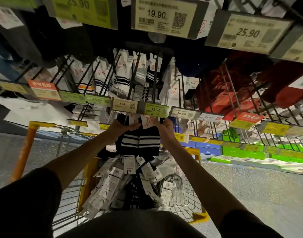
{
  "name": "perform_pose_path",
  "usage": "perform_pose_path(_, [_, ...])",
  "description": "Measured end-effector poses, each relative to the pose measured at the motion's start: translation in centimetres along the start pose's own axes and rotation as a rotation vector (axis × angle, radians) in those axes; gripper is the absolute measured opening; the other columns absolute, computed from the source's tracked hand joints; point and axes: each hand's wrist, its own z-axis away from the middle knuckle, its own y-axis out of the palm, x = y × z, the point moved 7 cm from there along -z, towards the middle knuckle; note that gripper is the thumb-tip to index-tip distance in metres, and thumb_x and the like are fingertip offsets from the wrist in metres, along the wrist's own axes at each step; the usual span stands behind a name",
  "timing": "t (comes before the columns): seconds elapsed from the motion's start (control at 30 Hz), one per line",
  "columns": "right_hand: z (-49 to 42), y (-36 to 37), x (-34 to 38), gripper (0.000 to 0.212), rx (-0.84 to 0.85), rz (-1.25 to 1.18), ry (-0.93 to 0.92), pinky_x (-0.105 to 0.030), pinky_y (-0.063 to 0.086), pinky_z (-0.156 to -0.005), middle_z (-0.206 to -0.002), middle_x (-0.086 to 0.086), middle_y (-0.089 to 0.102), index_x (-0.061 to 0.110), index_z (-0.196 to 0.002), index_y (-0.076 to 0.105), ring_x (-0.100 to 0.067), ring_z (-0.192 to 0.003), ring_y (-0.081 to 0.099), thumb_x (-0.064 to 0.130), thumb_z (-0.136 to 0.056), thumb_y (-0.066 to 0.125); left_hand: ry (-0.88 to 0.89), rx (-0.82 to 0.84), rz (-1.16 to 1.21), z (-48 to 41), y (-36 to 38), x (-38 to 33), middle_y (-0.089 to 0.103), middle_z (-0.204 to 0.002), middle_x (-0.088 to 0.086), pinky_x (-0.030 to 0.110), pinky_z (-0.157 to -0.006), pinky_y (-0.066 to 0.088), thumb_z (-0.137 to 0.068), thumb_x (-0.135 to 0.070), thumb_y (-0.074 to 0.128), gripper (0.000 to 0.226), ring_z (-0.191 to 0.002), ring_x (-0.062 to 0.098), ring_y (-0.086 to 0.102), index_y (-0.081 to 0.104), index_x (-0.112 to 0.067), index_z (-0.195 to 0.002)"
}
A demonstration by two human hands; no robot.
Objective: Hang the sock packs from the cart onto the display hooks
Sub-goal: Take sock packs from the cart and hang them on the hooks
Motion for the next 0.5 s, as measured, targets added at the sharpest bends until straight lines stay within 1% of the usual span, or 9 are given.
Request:
perform_pose_path(0.07, [0.3,0.1,-0.1,0.023,-0.035,0.010,-0.003,-0.036,0.057,-0.084,-0.105,-0.014,0.073,0.001,-0.114,0.066,-0.025,-0.096,0.070,0.011,-0.093,0.064,-0.001,-0.005,-0.003,0.0,-0.2,0.2,0.076,-0.101,-0.007,0.029,-0.082,0.059,-0.051,-0.035,0.089,0.055,-0.098,0.011,0.071,0.071,-0.029,-0.102])
perform_pose_path(0.13, [0.7,0.2,-0.7,0.019,-0.051,-0.021,0.014,-0.037,0.058,-0.083,-0.102,-0.010,0.074,0.004,-0.110,0.067,-0.023,-0.093,0.071,0.011,-0.092,0.065,-0.009,0.004,-0.011,0.1,-0.3,0.7,0.076,-0.102,-0.005,0.027,-0.080,0.059,-0.050,-0.037,0.090,0.065,-0.098,0.010,0.071,0.070,-0.020,-0.109])
perform_pose_path(0.17, [0.9,0.2,-1.0,0.020,-0.052,-0.041,0.023,-0.038,0.058,-0.083,-0.100,-0.010,0.074,0.004,-0.110,0.066,-0.023,-0.092,0.071,0.012,-0.092,0.065,-0.023,0.008,-0.017,0.2,-0.2,1.0,0.077,-0.098,-0.006,0.024,-0.077,0.058,-0.050,-0.036,0.090,0.064,-0.095,0.008,0.072,0.070,-0.018,-0.109])
perform_pose_path(0.2, [1.0,0.2,-1.3,0.023,-0.053,-0.054,0.032,-0.038,0.058,-0.083,-0.101,-0.011,0.074,0.002,-0.112,0.064,-0.023,-0.092,0.071,0.012,-0.092,0.065,-0.038,0.005,-0.024,0.3,-0.2,1.2,0.077,-0.092,-0.010,0.020,-0.073,0.058,-0.053,-0.032,0.089,0.057,-0.090,0.004,0.072,0.070,-0.017,-0.104])
perform_pose_path(0.27, [1.2,0.3,-1.6,0.028,-0.055,-0.053,0.033,-0.039,0.058,-0.084,-0.104,-0.015,0.073,-0.001,-0.116,0.062,-0.024,-0.093,0.071,0.013,-0.093,0.065,-0.051,-0.012,-0.024,0.4,-0.2,1.3,0.075,-0.079,-0.017,0.014,-0.065,0.055,-0.063,-0.018,0.086,0.036,-0.079,-0.003,0.071,0.069,-0.020,-0.095])
perform_pose_path(0.33, [1.3,0.4,-1.5,0.029,-0.070,-0.055,0.020,-0.036,0.058,-0.081,-0.104,-0.014,0.073,-0.003,-0.117,0.061,-0.022,-0.092,0.071,0.013,-0.093,0.064,-0.049,-0.029,-0.042,0.3,-0.4,1.4,0.075,-0.081,-0.016,0.017,-0.068,0.058,-0.070,-0.010,0.084,0.032,-0.081,-0.001,0.071,0.069,-0.019,-0.097])
perform_pose_path(0.43, [1.5,0.3,-1.1,0.028,-0.129,-0.064,0.001,-0.027,0.057,-0.072,-0.095,-0.006,0.074,-0.004,-0.115,0.061,-0.015,-0.085,0.072,0.012,-0.092,0.065,-0.037,-0.033,-0.045,0.1,-0.6,1.4,0.077,-0.090,-0.009,0.024,-0.077,0.060,-0.071,-0.011,0.085,0.038,-0.089,0.007,0.072,0.070,-0.016,-0.106])
perform_pose_path(0.5, [1.6,0.3,-1.0,0.026,-0.150,-0.059,-0.012,-0.026,0.056,-0.072,-0.093,-0.003,0.074,-0.002,-0.114,0.062,-0.014,-0.085,0.072,0.013,-0.092,0.065,-0.038,-0.036,-0.052,0.0,-0.6,1.2,0.076,-0.096,-0.005,0.027,-0.081,0.059,-0.070,-0.013,0.087,0.044,-0.093,0.010,0.072,0.070,-0.014,-0.110])
